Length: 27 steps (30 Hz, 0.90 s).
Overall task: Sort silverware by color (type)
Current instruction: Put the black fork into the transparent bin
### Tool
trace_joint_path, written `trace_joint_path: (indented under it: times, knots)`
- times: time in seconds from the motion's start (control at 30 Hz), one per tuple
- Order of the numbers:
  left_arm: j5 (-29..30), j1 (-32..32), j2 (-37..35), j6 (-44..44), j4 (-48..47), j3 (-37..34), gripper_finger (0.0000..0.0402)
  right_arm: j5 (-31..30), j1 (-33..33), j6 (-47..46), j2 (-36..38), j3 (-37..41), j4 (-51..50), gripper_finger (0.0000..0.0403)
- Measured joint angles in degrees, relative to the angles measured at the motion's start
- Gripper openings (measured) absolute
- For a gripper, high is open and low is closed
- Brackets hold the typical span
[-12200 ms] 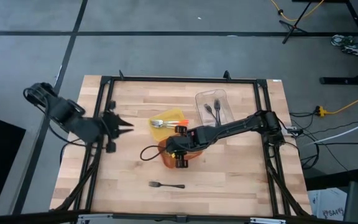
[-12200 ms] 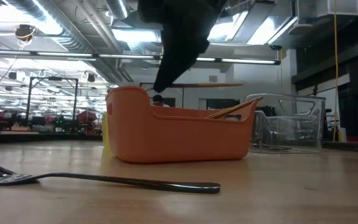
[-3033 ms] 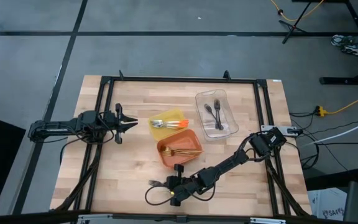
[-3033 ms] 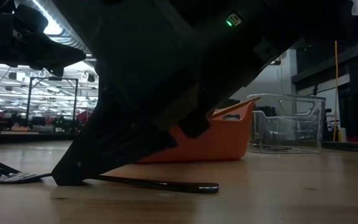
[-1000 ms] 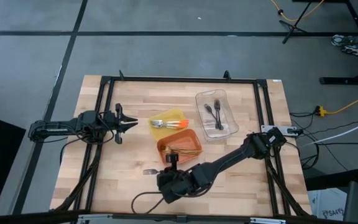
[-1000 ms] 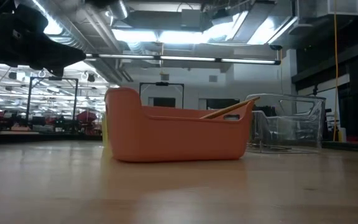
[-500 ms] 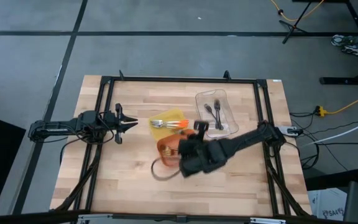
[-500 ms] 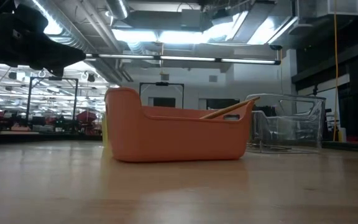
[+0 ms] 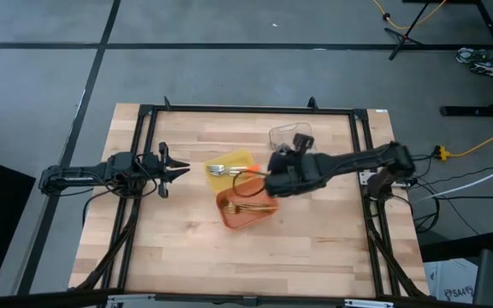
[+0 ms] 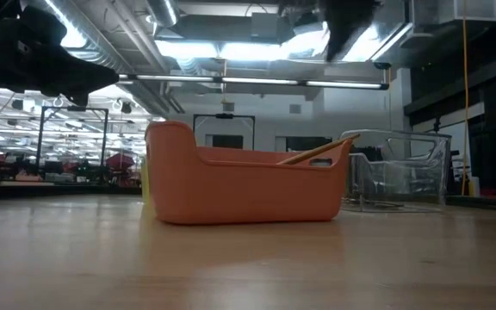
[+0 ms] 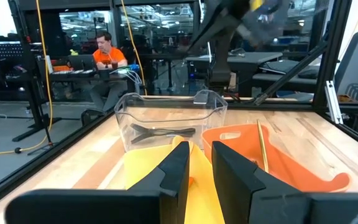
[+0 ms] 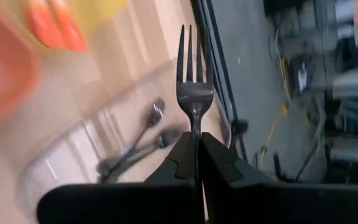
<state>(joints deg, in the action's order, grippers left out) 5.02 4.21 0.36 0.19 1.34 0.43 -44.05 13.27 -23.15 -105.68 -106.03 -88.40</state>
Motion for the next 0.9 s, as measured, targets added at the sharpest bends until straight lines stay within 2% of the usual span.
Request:
trace_joint_path:
  times: [0.07,0.2,0.4,0.67,0.9]
  knots:
    - [-0.02,0.0,0.0,0.0,0.0,0.0,0.0063,-0.01,-1.85,-1.44,3.71,8.43,3.98,0.0]
    - [-0.02,0.0,0.02,0.0,-0.02,0.0,0.0063,0.62,-6.69,-0.92,11.69,24.84,21.32,0.0]
    - [-0.02,0.0,0.0,0.0,0.0,0.0,0.0063,8.05,-15.93,3.06,18.27,44.33,45.57,0.0]
    - [-0.02,0.0,0.02,0.0,0.0,0.0,0.0063,20.11,-23.5,4.28,19.81,59.39,65.15,0.0]
    - [-0.01,0.02,0.0,-0.01,-0.01,0.0,0.0063,24.19,-27.32,5.65,19.81,66.51,77.69,0.0]
